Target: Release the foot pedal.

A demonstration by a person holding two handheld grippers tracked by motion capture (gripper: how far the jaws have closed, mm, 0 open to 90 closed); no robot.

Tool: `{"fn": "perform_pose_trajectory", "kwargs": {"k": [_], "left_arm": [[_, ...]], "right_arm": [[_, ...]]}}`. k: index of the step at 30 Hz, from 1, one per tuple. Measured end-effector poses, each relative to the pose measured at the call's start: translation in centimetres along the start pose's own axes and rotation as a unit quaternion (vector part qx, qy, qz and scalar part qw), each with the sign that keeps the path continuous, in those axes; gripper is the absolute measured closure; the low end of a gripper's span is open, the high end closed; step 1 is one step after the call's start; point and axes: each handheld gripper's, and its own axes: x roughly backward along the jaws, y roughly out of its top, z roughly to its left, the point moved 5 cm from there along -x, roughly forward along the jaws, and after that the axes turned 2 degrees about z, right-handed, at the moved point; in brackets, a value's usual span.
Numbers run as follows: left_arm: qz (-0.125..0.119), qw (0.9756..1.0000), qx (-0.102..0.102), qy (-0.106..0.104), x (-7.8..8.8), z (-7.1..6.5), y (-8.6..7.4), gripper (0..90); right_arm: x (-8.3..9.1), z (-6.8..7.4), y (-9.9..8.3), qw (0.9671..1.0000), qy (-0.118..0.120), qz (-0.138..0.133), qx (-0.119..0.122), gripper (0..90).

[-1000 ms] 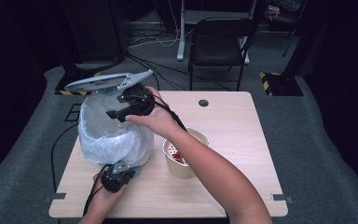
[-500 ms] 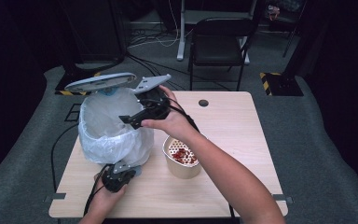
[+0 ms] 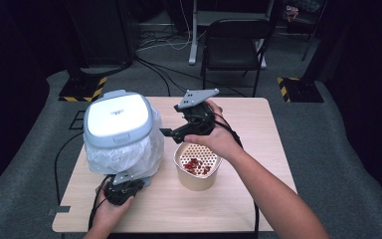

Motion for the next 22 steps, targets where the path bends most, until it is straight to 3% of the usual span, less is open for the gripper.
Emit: {"fn": "perform_pose_trajectory", "kwargs": {"k": [2, 3, 5, 8, 10, 14, 15, 16, 17, 19, 20, 21, 22], "left_arm": [[-0.003, 0.9999, -0.009, -0.002, -0.1, 0.2, 0.0, 81.8], [-0.001, 0.9994, -0.034, 0.002, 0.0, 0.6, 0.1, 81.8], [-0.002, 0.9948, -0.102, -0.005, 0.1, 1.1, 0.5, 74.6], [-0.007, 0.9949, -0.1, -0.006, 0.2, 0.7, 0.6, 72.6], [-0.001, 0.9929, -0.119, -0.003, 0.7, 0.8, 0.7, 70.2], [-0.01, 0.9935, -0.112, -0.017, 1.2, 0.2, 0.8, 64.4], [-0.014, 0.9992, -0.03, -0.022, 1.4, -1.0, 0.3, 62.6], [-0.014, 0.9992, -0.03, -0.022, 1.4, -1.0, 0.3, 60.8], [-0.018, 0.9991, 0.026, -0.027, 1.5, -1.8, 0.1, 60.8], [-0.024, 0.9986, 0.034, -0.033, 1.8, -2.1, 0.2, 56.6], [-0.024, 0.9987, -0.036, -0.027, 2.0, -1.1, 0.4, 54.1], [-0.018, 0.9988, -0.036, -0.029, 2.2, -1.1, 0.3, 52.0], [-0.021, 0.9992, -0.023, -0.027, 2.2, -1.2, 0.3, 50.2]], "right_arm": [[0.3, -0.1, -0.6, 1.0, -0.002, 0.001, -0.002, 14.0], [0.5, -0.2, -0.8, 1.0, -0.001, 0.002, -0.004, 14.0], [1.1, -0.5, -1.9, 0.9999, -0.01, 0.003, -0.006, 14.0], [1.5, -0.6, -2.4, 0.9998, -0.014, 0.002, -0.01, 14.1], [1.9, -0.8, -3.0, 0.9998, -0.017, 0.0, -0.015, 14.3], [2.5, -0.9, -4.1, 0.9995, -0.019, 0.003, -0.024, 14.4], [2.9, -1.0, -4.7, 0.9993, -0.021, -0.001, -0.032, 14.5], [2.9, -1.0, -4.7, 0.9993, -0.021, -0.001, -0.032, 14.5], [3.0, -1.0, -4.9, 0.9992, -0.021, -0.003, -0.033, 14.4], [3.6, -0.9, -5.6, 0.999, -0.025, -0.007, -0.037, 14.4], [4.0, -0.9, -6.0, 0.9989, -0.029, -0.005, -0.036, 14.5], [4.4, -0.8, -6.4, 0.9988, -0.035, -0.005, -0.033, 14.4], [4.7, -0.8, -6.8, 0.9987, -0.039, -0.005, -0.032, 14.4]]}}
